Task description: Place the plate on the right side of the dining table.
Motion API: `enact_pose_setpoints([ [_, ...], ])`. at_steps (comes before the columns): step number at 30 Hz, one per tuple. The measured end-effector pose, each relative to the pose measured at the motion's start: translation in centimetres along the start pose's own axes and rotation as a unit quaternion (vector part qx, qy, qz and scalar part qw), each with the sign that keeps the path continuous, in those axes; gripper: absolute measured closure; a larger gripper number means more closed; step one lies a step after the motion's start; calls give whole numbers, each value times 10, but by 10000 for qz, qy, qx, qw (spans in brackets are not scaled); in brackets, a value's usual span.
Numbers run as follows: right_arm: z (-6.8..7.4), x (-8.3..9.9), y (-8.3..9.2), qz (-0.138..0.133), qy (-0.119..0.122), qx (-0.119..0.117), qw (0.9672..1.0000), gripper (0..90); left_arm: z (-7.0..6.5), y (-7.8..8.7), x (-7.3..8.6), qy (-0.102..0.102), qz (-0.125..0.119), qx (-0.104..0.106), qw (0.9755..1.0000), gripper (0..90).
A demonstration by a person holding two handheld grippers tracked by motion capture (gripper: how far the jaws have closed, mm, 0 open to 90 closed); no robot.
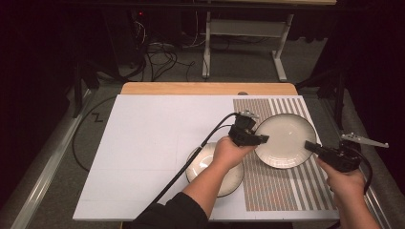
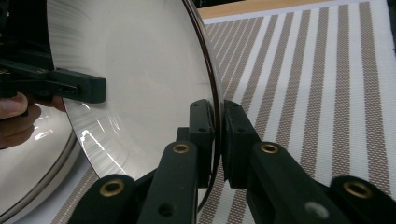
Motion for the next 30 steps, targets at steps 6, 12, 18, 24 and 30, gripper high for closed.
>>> enact_pose_setpoints([
  [6,-8,6,-6,48,-38,100,9999,858,4,-10,2,-15,120,-51,9999,697],
  [12,-12,12,-11,126,-27,199,9997,855,7,-19,8,11,284,-137,9995,685],
  [18,-14,17,-12,148,-20,269,9995,856,5,-24,9,-53,396,-241,9989,671],
  [24,-18,20,-13,116,-111,229,9996,856,4,-27,8,-107,467,-375,9982,659],
  [30,-18,19,-13,91,-28,156,9998,863,7,-27,7,-185,477,-550,9972,559],
])
Point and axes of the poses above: each handheld gripper's, and its own axes: y roughly backward along the jaws, x roughly out of its underside, z roughly to its left, the point moved 3 cm from there along -y, roughly forward along the jaws, and after that the axes turned 2 degrees about -z, right-handed, at the moved point
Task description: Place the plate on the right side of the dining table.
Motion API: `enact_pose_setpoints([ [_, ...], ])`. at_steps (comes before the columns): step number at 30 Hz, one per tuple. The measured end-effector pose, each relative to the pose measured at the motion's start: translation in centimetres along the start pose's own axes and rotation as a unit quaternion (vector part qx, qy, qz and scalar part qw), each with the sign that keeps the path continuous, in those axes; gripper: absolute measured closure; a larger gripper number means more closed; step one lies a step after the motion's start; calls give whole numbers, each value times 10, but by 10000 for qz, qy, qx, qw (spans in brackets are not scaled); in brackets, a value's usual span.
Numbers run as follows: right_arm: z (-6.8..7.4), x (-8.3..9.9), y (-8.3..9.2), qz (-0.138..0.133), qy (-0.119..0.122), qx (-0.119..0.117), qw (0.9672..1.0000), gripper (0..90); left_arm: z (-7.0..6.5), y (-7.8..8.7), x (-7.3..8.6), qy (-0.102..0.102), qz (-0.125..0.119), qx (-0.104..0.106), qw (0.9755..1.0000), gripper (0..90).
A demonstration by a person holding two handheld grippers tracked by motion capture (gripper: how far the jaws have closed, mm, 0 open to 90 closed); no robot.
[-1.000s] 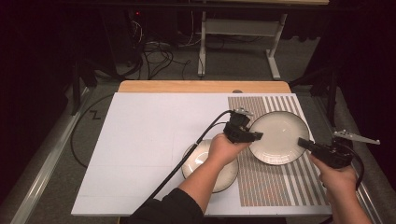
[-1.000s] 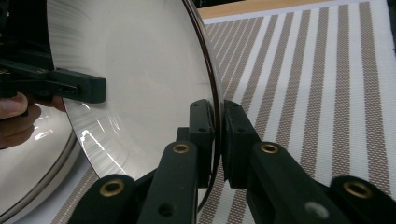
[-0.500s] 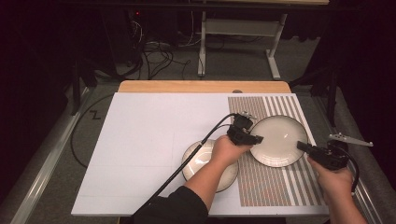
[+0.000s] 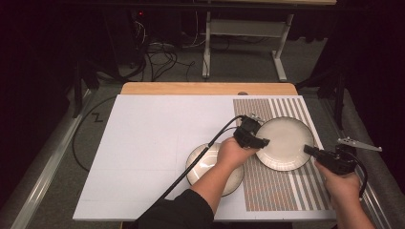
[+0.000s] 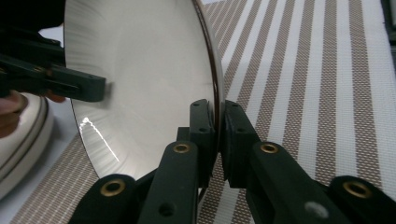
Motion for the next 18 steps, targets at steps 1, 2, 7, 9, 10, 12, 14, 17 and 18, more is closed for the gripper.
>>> enact_pose_setpoints([
  [1,0,0,0,0,0,0,10000,863,1,1,-1,72,-36,48,10000,559],
  [2,0,0,-1,16,7,42,10000,861,2,4,-2,107,-67,85,9999,539],
  [7,-2,-1,-5,3,-45,51,10000,859,-2,23,-3,-48,-333,10,9994,424],
  [9,-2,-1,-6,-6,-53,56,10000,858,-2,26,-2,-84,-363,4,9993,400],
  [10,-2,-2,-7,-7,-70,58,10000,857,-2,34,1,-124,-433,40,9990,375],
  [12,-1,-2,-8,23,-60,128,9999,851,-1,42,4,-117,-496,13,9987,357],
  [14,-2,-2,-9,49,-93,155,9998,848,0,48,7,-87,-530,40,9986,346],
  [17,-3,-2,-10,113,-110,234,9996,841,4,67,16,-132,-690,24,9975,329],
  [18,-3,-2,-11,123,-120,246,9995,839,5,73,19,-144,-750,30,9971,323],
])
Point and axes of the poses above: each handheld gripper's, and its own axes: y roughly backward along the jaws, x roughly out of its underside, z roughly to its left, the point moved 3 cm from there along -y, roughly forward along the jaws, and after that the axes turned 2 degrees about -z, right-handed, at the moved point
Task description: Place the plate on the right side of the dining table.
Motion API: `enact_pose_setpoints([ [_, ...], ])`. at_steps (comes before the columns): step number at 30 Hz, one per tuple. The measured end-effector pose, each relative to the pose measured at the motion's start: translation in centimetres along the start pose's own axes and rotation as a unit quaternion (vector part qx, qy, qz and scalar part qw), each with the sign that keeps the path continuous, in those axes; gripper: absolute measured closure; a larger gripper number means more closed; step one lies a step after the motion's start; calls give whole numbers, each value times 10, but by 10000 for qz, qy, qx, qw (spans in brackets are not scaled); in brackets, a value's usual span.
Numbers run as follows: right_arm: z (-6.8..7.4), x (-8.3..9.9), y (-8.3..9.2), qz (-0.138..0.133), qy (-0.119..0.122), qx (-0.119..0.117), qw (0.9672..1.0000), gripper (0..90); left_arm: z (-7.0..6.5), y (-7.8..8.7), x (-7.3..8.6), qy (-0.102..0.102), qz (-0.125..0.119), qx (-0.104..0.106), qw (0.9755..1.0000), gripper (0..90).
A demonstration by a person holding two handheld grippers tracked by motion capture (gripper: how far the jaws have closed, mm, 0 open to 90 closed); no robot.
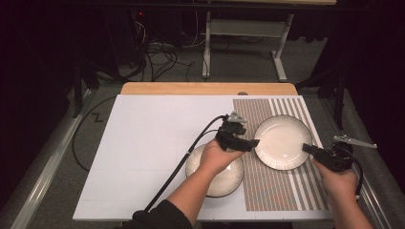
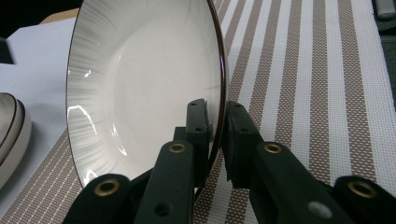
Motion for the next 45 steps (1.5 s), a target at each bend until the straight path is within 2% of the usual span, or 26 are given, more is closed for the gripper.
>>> enact_pose_setpoints([
  [1,0,0,0,13,-9,19,10000,838,0,0,0,0,0,0,10000,308],
  [3,0,-1,-1,47,-14,62,10000,836,0,22,7,-83,-211,-4,9997,297],
  [4,0,-1,-1,47,-14,62,10000,836,0,22,7,-83,-211,-4,9997,288],
  [5,0,-1,-1,63,-20,97,9999,835,0,38,14,-180,-345,-80,9992,270],
  [6,0,-1,-2,67,-33,111,9999,835,0,38,14,-180,-345,-80,9992,260],
  [8,1,-2,-3,81,-28,145,9999,833,2,61,28,-212,-499,-137,9984,244],
  [9,1,-2,-3,81,-28,145,9999,833,2,61,28,-212,-499,-137,9984,241],
  [10,1,-2,-4,102,-60,168,9998,832,4,78,39,-227,-599,-187,9978,239],
  [12,0,-3,-4,127,-74,192,9997,829,5,83,43,-218,-631,-210,9975,230],
  [13,1,-3,-5,138,-92,209,9996,829,8,98,54,-205,-685,-264,9971,221],
  [16,0,-3,-6,138,-129,243,9995,826,10,111,62,-197,-739,-306,9966,218],
  [17,0,-3,-7,146,-126,270,9995,823,13,126,71,-215,-778,-415,9959,213],
  [19,0,-3,-8,167,-133,295,9993,820,15,141,80,-214,-827,-520,9950,201],
  [20,-1,-3,-9,178,-168,299,9993,820,15,141,80,-214,-827,-520,9950,192],
  [22,-2,-3,-10,169,-179,292,9993,821,19,165,95,-267,-887,-727,9930,178],
  [25,-1,-5,-12,156,-192,311,9992,820,24,184,107,-311,-934,-924,9908,169],
  [26,-2,-5,-12,161,-208,313,9992,821,24,184,107,-311,-934,-924,9908,166],
  [27,-2,-5,-13,171,-222,309,9991,821,28,195,113,-306,-1004,-1019,9892,165],
  [28,-2,-5,-13,171,-222,309,9991,821,28,195,113,-306,-1004,-1019,9892,161],
  [30,-3,-6,-14,187,-263,322,9990,819,32,206,119,-281,-1112,-1115,9871,150],
  [31,-3,-6,-14,189,-281,321,9989,819,36,216,125,-276,-1195,-1211,9850,141],
  [32,-3,-6,-15,192,-300,329,9988,819,36,216,125,-276,-1195,-1211,9850,127],
  [34,-4,-6,-16,187,-316,337,9988,816,41,223,132,-248,-1309,-1372,9816,99],
  [35,-5,-6,-17,206,-347,342,9986,815,43,224,133,-232,-1337,-1398,9808,62],
  [40,-8,-5,-20,257,-492,368,9978,807,49,227,139,-113,-1412,-1422,9796,6],
  [45,-12,-4,-24,296,-664,349,9967,802,48,229,138,-200,-1466,-1447,9784,6],
])
Point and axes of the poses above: each handheld gripper's, and its own axes: y roughly backward along the jaws, x roughly out of its underside, z roughly to its left, the point moved 3 cm from there along -y, roughly forward along the jaws, and after that the axes turned 2 degrees about -z, right-handed, at the moved point
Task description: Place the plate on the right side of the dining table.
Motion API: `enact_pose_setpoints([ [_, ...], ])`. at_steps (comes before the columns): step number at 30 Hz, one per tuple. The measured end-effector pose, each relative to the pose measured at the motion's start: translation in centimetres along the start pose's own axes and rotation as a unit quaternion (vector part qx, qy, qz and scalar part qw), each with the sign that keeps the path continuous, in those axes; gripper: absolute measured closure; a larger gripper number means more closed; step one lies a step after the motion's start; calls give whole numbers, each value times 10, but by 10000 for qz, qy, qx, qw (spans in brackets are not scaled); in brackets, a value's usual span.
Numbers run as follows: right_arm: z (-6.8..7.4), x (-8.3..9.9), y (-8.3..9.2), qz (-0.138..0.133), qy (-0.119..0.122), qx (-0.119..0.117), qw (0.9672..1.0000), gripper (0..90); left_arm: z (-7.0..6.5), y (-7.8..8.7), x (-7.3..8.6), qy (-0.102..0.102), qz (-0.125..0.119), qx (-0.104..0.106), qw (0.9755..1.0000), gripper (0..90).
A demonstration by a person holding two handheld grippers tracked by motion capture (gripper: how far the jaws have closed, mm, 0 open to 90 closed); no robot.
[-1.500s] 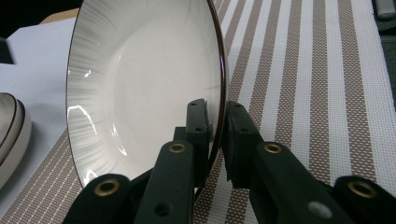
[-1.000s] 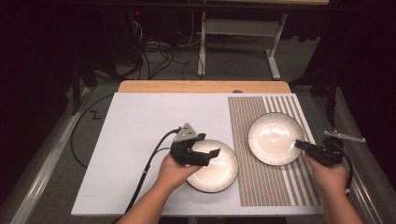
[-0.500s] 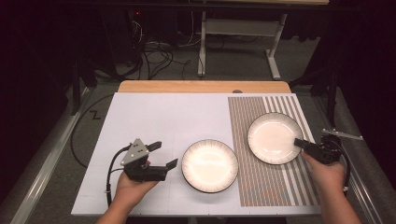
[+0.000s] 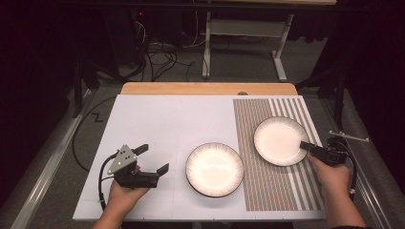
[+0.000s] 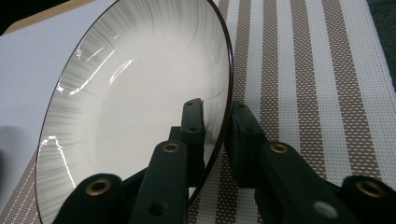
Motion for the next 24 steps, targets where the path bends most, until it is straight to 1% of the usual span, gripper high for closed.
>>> enact_pose_setpoints([
  [4,-1,0,-3,27,-47,54,10000,795,2,0,0,-21,-2,-48,10000,6],
  [9,-4,1,-7,105,-159,115,9998,781,4,0,1,0,12,-27,10000,15],
  [11,-6,3,-10,183,-205,250,9993,776,5,0,3,9,29,-50,10000,15],
  [12,-7,4,-11,200,-181,325,9991,775,6,0,3,21,24,-59,10000,16],
  [13,-7,4,-10,174,-127,351,9992,775,6,0,3,26,23,-67,10000,15],
  [14,-7,4,-10,174,-127,351,9992,775,6,0,3,24,19,-81,10000,15],
  [15,-6,3,-10,167,-68,400,9990,755,6,0,3,22,14,-88,10000,16],
  [16,-4,1,-7,81,99,547,9984,653,6,0,3,27,17,-92,10000,15],
  [17,-4,1,-7,81,99,547,9984,653,6,0,3,18,24,-101,9999,15],
  [18,-2,0,-5,10,208,602,9980,616,6,0,4,10,28,-117,9999,15],
  [19,4,-3,1,-187,470,638,9967,531,6,-1,4,1,38,-131,9999,15],
  [20,9,-4,5,-328,659,651,9952,481,6,-1,5,9,46,-137,9999,15],
  [21,9,-4,5,-328,659,651,9952,481,7,-1,5,7,56,-140,9999,15],
  [22,20,-6,12,-614,1021,641,9908,396,7,-1,6,15,62,-157,9999,15],
  [23,26,-7,15,-727,1164,613,9886,350,8,-1,6,26,62,-175,9998,15],
  [24,31,-7,17,-793,1241,578,9874,316,8,-1,6,34,56,-187,9998,15],
])
Point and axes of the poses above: each handheld gripper's, and its own axes: y roughly backward along the jaws, x roughly out of its underside, z roughly to its left, the point moved 3 cm from there along -y, roughly forward along the jaws, and after that the axes turned 2 degrees about -z, right-handed, at the moved point
